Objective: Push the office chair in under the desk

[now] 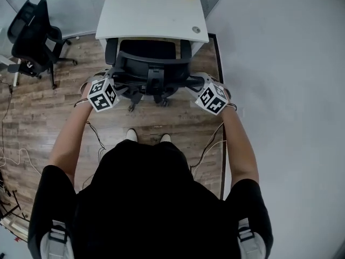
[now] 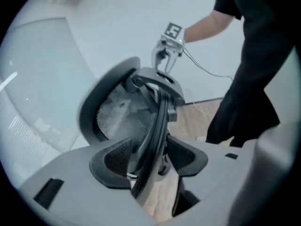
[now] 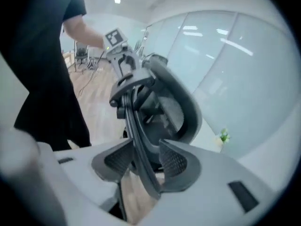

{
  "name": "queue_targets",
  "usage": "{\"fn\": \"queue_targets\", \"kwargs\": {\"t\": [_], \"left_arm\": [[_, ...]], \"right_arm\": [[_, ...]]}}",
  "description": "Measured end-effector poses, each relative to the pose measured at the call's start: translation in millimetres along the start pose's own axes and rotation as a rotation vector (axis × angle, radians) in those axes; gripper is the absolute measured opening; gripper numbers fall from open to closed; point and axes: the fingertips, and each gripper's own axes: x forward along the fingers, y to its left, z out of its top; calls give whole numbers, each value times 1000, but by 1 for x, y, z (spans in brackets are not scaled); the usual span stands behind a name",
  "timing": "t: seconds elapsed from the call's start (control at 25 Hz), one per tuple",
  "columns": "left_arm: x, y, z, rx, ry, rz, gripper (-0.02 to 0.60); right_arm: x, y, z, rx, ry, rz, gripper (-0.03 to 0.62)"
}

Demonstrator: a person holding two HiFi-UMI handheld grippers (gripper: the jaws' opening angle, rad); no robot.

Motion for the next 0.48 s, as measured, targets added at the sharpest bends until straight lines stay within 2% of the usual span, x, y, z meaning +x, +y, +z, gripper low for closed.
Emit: {"fn": "queue_targets", "kwargs": {"t": [0.12, 0.24, 0.4, 0.48], "left_arm": [[-28, 4, 32, -183, -174, 110, 230], [-56, -1, 70, -318, -324, 191, 222], [-79, -10, 119, -419, -493, 257, 178], [-86, -16, 140, -439, -547, 277, 155]], "right_arm": [[-26, -3, 32, 152, -247, -44, 167], [-56, 2, 62, 244, -457, -73, 167], [-91, 1, 87, 405, -688, -91, 156], [-103, 3, 96, 429, -752, -99, 147]]}}
